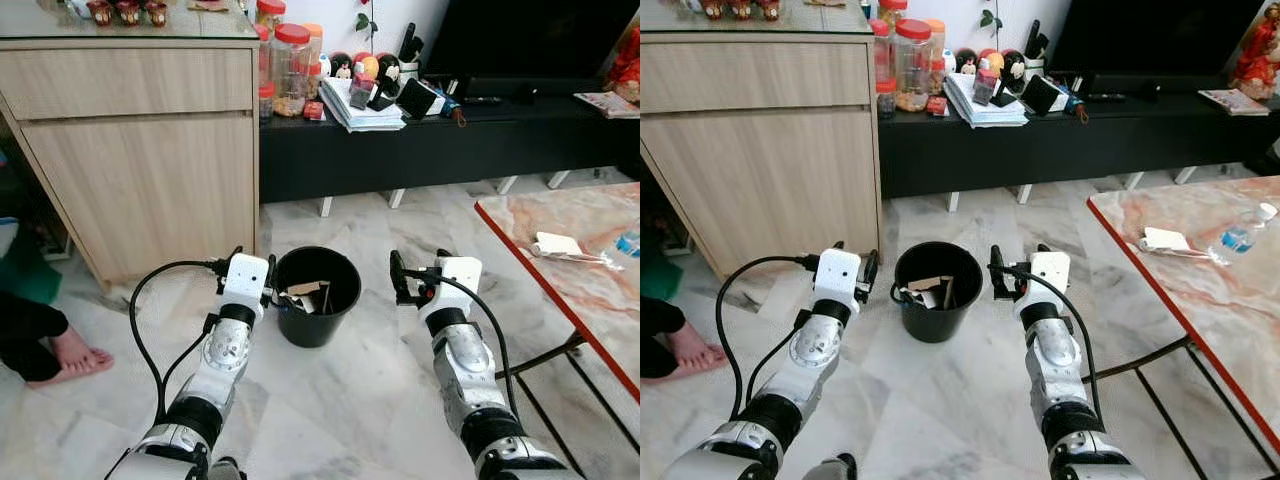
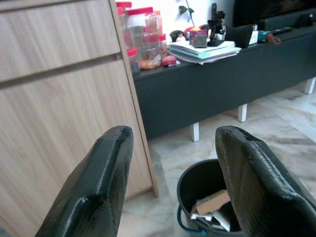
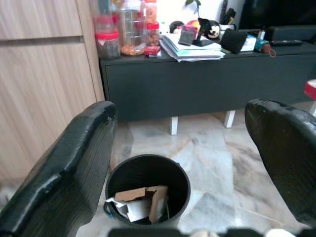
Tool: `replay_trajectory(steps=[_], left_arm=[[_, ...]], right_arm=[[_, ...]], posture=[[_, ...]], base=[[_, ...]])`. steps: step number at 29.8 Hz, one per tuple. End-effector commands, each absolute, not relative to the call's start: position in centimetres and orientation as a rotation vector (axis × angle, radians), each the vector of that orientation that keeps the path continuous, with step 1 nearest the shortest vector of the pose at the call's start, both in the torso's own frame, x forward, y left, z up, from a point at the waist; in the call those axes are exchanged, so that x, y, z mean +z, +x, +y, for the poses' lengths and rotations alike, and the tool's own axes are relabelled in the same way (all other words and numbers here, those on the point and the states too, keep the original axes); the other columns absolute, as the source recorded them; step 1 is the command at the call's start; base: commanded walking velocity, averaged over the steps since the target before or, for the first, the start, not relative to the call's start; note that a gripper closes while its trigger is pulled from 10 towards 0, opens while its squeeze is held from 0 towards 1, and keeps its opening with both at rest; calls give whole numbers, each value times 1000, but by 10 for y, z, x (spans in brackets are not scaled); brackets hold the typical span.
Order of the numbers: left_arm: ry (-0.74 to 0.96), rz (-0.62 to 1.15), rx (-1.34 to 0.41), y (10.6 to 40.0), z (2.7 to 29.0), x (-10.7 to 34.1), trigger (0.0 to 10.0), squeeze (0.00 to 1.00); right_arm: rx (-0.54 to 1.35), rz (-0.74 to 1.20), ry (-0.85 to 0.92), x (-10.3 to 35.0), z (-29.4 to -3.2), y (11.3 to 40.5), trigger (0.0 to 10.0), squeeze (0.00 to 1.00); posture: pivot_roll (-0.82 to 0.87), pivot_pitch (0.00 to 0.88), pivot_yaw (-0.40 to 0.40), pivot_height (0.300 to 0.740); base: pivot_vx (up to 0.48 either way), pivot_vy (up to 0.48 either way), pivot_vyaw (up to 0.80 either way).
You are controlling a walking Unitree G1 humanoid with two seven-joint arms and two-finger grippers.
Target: Picking trash to rubbish bin
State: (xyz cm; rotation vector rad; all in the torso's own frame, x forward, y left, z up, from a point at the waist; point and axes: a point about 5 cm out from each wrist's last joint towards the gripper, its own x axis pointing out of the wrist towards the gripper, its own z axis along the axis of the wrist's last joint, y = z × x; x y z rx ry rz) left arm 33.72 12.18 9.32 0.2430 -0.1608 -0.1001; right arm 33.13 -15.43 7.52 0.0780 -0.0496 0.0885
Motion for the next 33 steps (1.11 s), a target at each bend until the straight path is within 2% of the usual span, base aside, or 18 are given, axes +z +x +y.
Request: replay_trajectory(steps=[1, 12, 22, 29, 33], left_arm=[[263, -191, -151, 341, 114, 100, 10000, 0], [283, -200, -190, 348, 111, 109, 10000, 0], [312, -202, -197, 352, 110, 113, 10000, 0], [320, -208, -192, 354, 110, 116, 10000, 0], [311, -217, -182, 354, 110, 117, 10000, 0]], right_arm=[[40, -55, 102, 74, -161, 330, 10000, 0], [3, -64, 132, 73, -157, 330, 10000, 0], [8, -61, 149, 75, -148, 333, 10000, 0], [-3, -70, 162, 78, -151, 336, 10000, 0], [9, -64, 161, 78, -147, 336, 10000, 0]], posture=[[65, 54, -94, 740], [69, 70, -41, 740], [93, 62, -28, 740], [95, 56, -33, 740], [99, 55, -36, 740]], base=[[0, 0, 0], [0, 0, 0], [0, 0, 0], [0, 0, 0], [0, 0, -728]])
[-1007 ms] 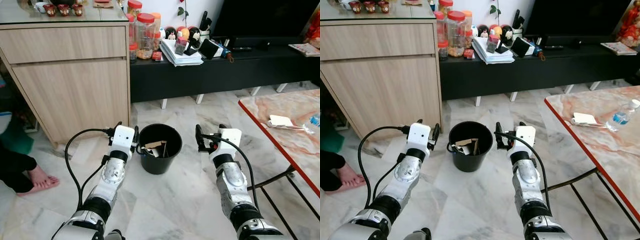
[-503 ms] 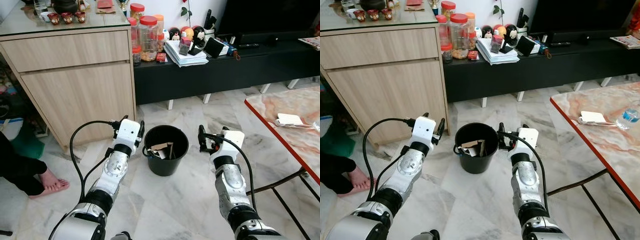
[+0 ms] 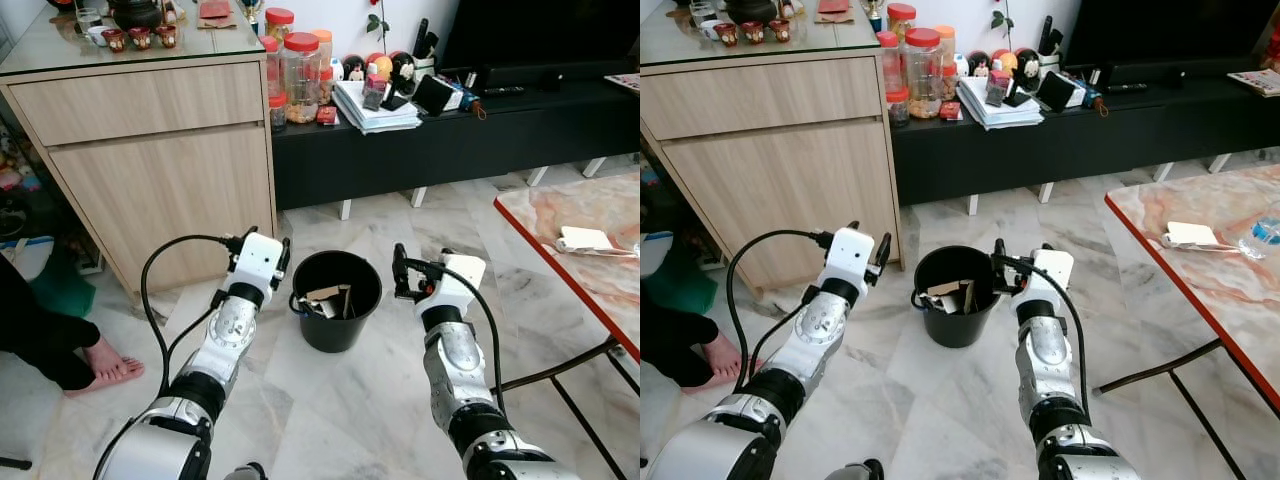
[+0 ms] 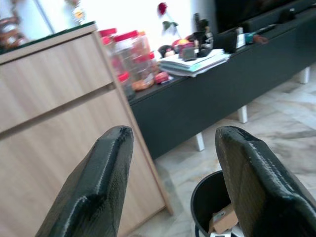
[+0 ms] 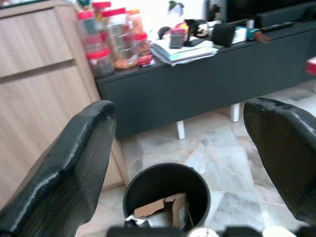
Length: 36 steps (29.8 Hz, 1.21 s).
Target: Picking trash to rubbish bin
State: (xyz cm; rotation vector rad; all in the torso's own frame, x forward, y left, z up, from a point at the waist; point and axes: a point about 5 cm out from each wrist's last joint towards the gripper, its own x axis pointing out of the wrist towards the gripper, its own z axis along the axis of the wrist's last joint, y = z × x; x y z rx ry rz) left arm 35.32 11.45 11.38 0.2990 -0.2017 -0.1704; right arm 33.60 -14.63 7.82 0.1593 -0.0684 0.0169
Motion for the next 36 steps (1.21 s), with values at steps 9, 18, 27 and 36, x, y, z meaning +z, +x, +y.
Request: replay_trajectory(steps=[9, 18, 27, 36], left_arm=[[300, -224, -164, 355, 111, 118, 10000, 0], [292, -221, -153, 354, 111, 116, 10000, 0], [288, -217, -142, 353, 113, 115, 10000, 0], [287, -217, -143, 352, 111, 113, 10000, 0]], right_arm=[[27, -60, 150, 78, -146, 338, 10000, 0], [41, -55, 143, 78, -146, 338, 10000, 0], [49, -54, 137, 78, -145, 337, 10000, 0], [58, -49, 130, 76, -145, 336, 10000, 0]], posture=[[105, 49, -61, 740], [104, 43, -75, 740], [101, 27, -81, 740], [98, 10, -88, 740]], base=[[0, 0, -781], [0, 0, -779], [0, 0, -778], [0, 0, -777]])
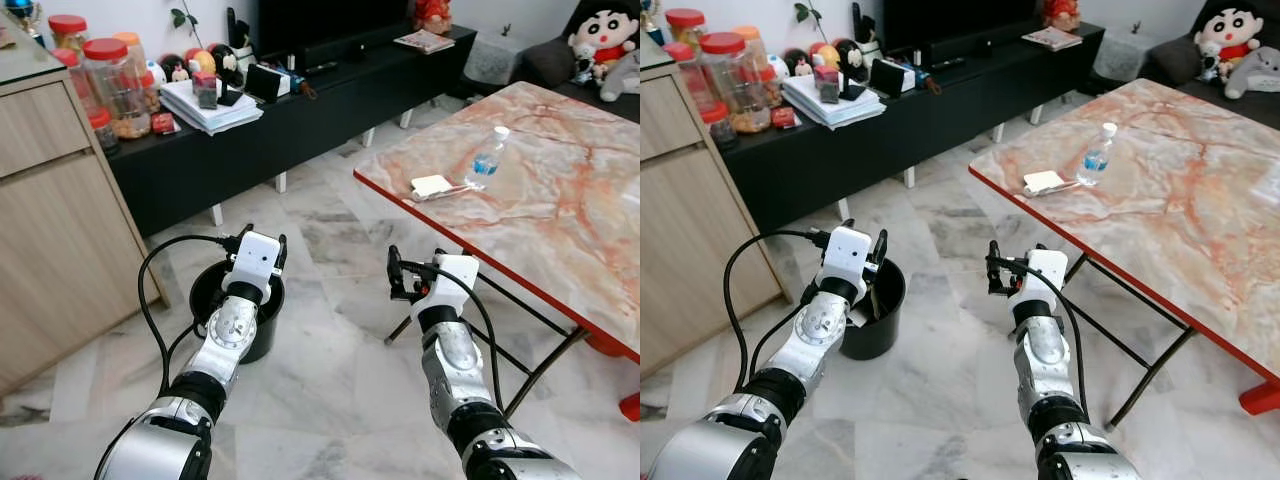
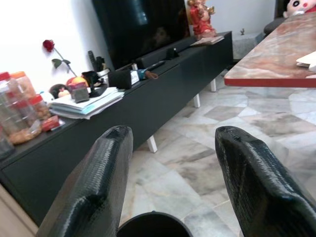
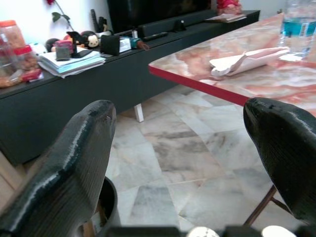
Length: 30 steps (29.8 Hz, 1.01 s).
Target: Picking trash to rubbish bin
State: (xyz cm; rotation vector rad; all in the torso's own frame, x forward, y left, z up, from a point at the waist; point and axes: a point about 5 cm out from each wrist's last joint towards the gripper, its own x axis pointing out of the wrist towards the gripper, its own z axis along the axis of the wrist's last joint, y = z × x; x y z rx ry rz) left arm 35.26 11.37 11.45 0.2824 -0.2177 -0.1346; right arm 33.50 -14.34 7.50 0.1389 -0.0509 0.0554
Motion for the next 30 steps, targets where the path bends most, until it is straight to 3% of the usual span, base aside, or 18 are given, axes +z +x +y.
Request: replay_trajectory(steps=[1, 5, 15, 30], left_arm=[[287, -217, -143, 352, 111, 113, 10000, 0], [298, -222, -141, 351, 110, 113, 10000, 0], [296, -218, -139, 351, 109, 112, 10000, 0], [325, -221, -118, 351, 109, 111, 10000, 0]], right_arm=[[58, -49, 130, 76, -145, 336, 10000, 0], [61, -48, 128, 76, -145, 336, 10000, 0], [64, -45, 123, 74, -145, 335, 10000, 0], [69, -42, 119, 74, -145, 335, 10000, 0]], posture=[[98, 10, -88, 740], [98, 6, -90, 740], [94, 1, -92, 740], [93, 32, -98, 740]], base=[[0, 0, -775], [0, -336, -781], [0, 0, -776], [0, -270, -775]])
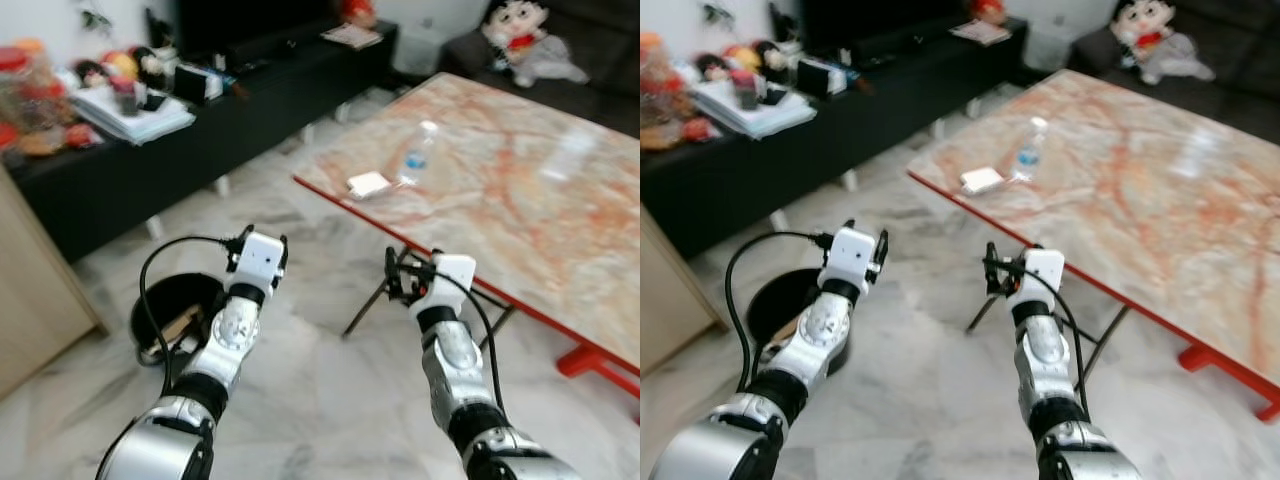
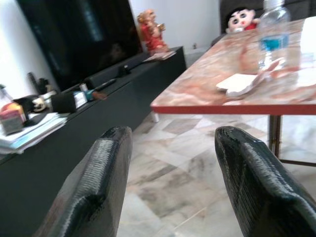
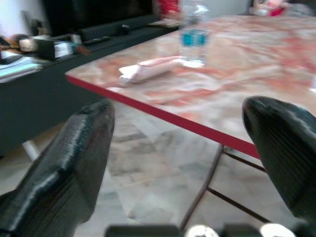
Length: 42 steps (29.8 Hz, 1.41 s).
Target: Picking trash to rubbish bin
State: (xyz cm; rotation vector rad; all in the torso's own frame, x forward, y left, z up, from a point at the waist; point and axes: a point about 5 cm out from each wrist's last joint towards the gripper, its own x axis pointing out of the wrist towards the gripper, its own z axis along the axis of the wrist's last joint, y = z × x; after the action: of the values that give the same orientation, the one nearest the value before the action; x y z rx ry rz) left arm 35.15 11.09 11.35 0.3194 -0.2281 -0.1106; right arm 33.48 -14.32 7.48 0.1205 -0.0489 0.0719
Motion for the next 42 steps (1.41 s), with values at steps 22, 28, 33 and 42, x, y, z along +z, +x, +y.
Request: replay_trajectory(steps=[22, 28, 33, 42], left_arm=[[271, -232, -107, 351, 110, 114, 10000, 0], [240, -225, -110, 351, 111, 114, 10000, 0], [234, -220, -104, 351, 112, 114, 10000, 0], [231, -217, -98, 351, 114, 114, 10000, 0]], right_arm=[[73, -41, 117, 74, -146, 335, 10000, 0], [69, -53, 117, 75, -147, 335, 10000, 0], [74, -62, 119, 77, -146, 335, 10000, 0], [73, -69, 119, 78, -147, 336, 10000, 0]], posture=[[94, 55, -103, 740], [93, 61, -104, 740], [95, 66, -106, 740], [95, 68, -106, 740]], base=[[0, -36, -773], [0, 0, 0], [0, 344, 0], [0, 476, 0]])
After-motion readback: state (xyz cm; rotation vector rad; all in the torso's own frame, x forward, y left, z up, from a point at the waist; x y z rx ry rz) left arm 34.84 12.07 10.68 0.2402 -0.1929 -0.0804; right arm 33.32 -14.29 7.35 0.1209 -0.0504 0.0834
